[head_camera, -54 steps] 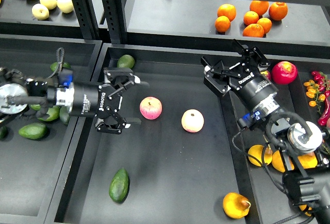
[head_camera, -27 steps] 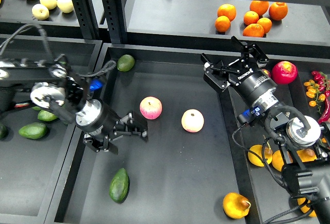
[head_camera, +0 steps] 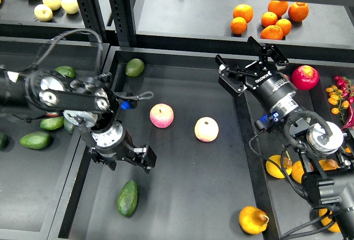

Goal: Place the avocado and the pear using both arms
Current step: 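Lower the left gripper onto the dark green avocado nearest the robot and grasp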

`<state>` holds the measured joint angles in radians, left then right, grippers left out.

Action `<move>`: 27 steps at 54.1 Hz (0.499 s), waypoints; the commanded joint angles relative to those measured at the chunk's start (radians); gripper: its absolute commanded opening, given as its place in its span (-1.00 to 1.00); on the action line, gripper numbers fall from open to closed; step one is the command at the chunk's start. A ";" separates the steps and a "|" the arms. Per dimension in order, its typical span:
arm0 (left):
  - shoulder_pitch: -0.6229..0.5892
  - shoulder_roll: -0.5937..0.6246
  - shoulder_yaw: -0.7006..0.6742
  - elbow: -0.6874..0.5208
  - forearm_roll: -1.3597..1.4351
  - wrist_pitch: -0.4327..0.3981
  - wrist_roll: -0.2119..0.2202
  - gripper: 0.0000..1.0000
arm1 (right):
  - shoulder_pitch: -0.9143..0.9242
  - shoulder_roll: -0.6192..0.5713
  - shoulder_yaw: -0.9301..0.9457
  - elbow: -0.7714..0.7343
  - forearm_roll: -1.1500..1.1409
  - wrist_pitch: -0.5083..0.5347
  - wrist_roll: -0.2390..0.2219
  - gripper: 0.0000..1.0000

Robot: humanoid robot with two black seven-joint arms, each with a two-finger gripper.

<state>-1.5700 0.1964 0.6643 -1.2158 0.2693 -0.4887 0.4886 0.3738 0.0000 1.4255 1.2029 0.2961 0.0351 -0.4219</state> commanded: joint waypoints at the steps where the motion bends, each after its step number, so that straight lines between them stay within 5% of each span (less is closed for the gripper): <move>1: 0.030 -0.049 0.009 0.070 -0.002 0.000 0.000 0.99 | 0.000 0.000 0.001 0.003 -0.002 0.000 0.000 0.99; 27: 0.186 -0.112 0.014 0.256 0.018 0.000 0.000 0.99 | 0.002 0.000 0.003 0.004 -0.002 0.002 0.000 0.99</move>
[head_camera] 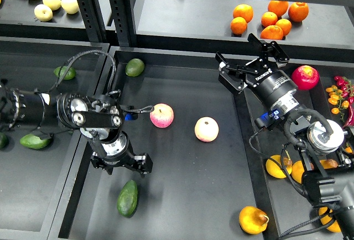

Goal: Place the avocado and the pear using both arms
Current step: 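Lower the left gripper onto the dark green avocado nearest the robot and grasp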

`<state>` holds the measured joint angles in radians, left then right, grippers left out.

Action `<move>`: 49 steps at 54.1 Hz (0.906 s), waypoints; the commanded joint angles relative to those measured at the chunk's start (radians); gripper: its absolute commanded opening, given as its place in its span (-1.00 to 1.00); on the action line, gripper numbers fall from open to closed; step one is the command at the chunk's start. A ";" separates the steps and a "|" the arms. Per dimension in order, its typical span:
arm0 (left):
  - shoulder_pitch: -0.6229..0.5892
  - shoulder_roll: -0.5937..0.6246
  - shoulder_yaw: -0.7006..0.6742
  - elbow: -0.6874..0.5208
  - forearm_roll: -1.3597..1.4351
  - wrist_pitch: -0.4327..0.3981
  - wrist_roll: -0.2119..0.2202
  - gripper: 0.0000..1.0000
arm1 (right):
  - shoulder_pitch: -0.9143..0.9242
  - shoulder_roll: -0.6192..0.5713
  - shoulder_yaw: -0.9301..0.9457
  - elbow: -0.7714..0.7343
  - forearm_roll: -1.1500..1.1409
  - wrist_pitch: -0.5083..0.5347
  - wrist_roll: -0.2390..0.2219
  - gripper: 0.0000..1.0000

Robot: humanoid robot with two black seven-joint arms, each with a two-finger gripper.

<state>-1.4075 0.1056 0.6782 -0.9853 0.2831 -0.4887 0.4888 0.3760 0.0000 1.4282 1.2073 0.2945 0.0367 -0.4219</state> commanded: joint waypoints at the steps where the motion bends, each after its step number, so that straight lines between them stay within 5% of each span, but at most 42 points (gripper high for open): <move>1: 0.027 -0.024 0.000 0.028 0.004 0.000 0.000 0.99 | 0.001 0.000 0.000 0.000 0.000 0.000 0.000 0.99; 49: 0.156 -0.106 -0.002 0.186 0.005 0.000 0.000 0.99 | 0.006 0.000 0.000 0.000 0.000 0.000 0.000 0.99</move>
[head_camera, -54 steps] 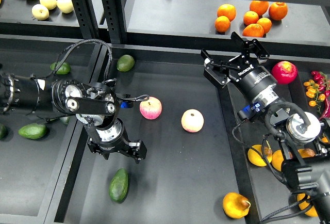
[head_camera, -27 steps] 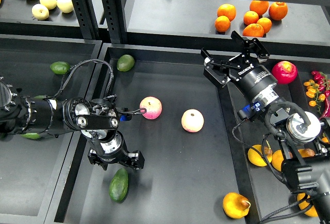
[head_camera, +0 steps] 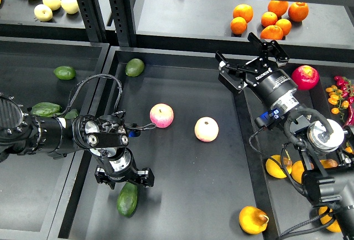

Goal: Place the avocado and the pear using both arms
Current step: 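Lower the left gripper onto the dark green avocado nearest the robot and grasp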

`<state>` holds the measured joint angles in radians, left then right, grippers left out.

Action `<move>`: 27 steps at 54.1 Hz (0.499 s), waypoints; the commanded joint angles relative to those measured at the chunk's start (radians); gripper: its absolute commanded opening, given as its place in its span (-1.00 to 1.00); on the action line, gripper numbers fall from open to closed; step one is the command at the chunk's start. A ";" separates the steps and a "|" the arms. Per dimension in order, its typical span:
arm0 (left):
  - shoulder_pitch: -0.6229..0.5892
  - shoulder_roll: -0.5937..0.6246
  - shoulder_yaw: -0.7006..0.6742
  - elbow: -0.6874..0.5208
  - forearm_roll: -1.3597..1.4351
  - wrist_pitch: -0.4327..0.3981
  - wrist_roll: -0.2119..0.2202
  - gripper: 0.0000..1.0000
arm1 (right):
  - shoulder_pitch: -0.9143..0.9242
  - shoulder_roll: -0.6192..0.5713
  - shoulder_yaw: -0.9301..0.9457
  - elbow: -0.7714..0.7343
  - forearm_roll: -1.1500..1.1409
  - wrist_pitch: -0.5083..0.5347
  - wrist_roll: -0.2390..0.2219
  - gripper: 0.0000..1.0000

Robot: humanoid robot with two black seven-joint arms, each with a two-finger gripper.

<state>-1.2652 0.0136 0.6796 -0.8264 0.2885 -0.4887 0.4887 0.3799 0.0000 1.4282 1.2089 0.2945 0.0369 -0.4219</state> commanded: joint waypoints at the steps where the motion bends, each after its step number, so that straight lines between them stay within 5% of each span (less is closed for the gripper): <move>1: 0.015 -0.014 -0.003 0.029 0.000 0.000 0.000 0.99 | 0.002 0.000 0.000 -0.002 0.000 0.000 0.000 0.99; 27: 0.075 -0.014 -0.006 0.066 0.029 0.000 0.000 0.97 | 0.011 0.000 -0.002 -0.002 0.000 0.000 0.000 0.99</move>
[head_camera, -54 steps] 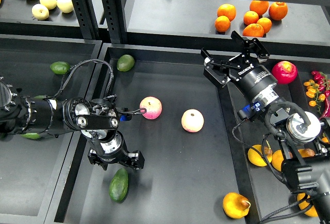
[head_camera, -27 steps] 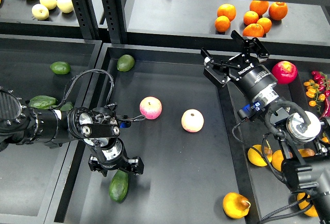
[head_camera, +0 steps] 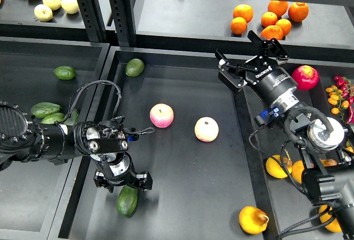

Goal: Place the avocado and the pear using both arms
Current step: 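Lower the left gripper onto the dark green avocado nearest the robot and grasp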

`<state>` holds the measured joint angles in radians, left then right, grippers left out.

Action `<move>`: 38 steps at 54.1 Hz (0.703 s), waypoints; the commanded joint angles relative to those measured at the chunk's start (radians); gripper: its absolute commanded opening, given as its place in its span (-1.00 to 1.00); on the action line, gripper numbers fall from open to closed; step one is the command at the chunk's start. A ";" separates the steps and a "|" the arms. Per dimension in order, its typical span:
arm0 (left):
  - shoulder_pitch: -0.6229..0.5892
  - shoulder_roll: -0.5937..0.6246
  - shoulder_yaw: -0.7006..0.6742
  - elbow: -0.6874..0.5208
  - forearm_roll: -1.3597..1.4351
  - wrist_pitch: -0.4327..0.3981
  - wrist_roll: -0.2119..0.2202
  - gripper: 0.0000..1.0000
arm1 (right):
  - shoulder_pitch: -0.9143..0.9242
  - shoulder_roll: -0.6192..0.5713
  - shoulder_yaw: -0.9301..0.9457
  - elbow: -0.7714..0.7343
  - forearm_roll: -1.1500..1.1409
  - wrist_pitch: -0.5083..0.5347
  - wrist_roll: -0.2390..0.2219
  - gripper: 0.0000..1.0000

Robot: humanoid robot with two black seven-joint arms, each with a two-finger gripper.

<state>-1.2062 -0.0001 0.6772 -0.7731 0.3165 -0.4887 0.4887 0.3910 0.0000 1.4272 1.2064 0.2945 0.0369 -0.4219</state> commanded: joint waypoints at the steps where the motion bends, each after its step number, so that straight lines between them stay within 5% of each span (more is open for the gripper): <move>1: 0.017 0.000 -0.005 0.012 0.001 0.000 0.000 0.95 | 0.000 0.000 0.001 0.001 0.000 0.000 0.000 0.99; 23: 0.040 0.000 -0.015 0.043 -0.017 0.000 0.000 0.32 | 0.000 0.000 0.001 -0.001 0.000 0.000 0.000 0.99; 32: 0.040 0.000 -0.013 0.044 -0.111 0.000 0.000 -0.43 | -0.001 0.000 0.001 -0.001 0.000 0.000 0.000 0.99; 38: 0.033 0.000 -0.015 0.047 -0.181 0.000 0.000 -0.73 | -0.001 0.000 0.001 -0.001 0.000 0.000 0.000 0.99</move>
<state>-1.1658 -0.0001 0.6627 -0.7280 0.2010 -0.4887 0.4887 0.3899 0.0000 1.4281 1.2058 0.2945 0.0368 -0.4219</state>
